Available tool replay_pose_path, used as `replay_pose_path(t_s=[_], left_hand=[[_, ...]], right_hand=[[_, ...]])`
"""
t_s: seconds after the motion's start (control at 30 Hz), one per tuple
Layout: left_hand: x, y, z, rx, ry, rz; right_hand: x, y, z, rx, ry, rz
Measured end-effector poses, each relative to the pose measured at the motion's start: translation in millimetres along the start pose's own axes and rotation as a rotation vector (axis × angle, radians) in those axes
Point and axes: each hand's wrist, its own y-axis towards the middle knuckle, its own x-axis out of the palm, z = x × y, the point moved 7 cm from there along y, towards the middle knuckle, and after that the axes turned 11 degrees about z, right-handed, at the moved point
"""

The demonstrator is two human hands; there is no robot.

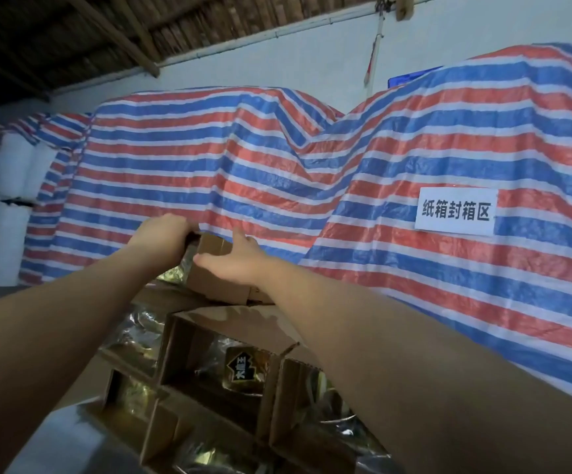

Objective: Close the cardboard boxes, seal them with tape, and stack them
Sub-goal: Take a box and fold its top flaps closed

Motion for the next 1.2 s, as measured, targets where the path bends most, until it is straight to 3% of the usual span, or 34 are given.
replay_pose_path(t_s=[0.13,0.3,0.57,0.8,0.97,1.2], left_hand=[[-36,1,25,0.068,-0.078,0.134],[-90,14,51,0.115,-0.046,0.129],[-195,27,126,0.115,-0.42,0.169],[-245,13,249,0.188,-0.541,0.025],[-275,-25,347,0.291,-0.606,-0.093],[-262,-111,467,0.426,-0.713,-0.338]], right_hand=[[-23,-5,-6,-0.015,0.139,0.12],[-71,-22,-30,0.03,0.343,0.159],[-199,-81,-47,0.122,0.409,0.233],[-303,-196,-9,0.19,0.456,0.162],[-367,-270,45,0.314,0.301,0.229],[-405,-380,134,0.573,0.218,0.137]])
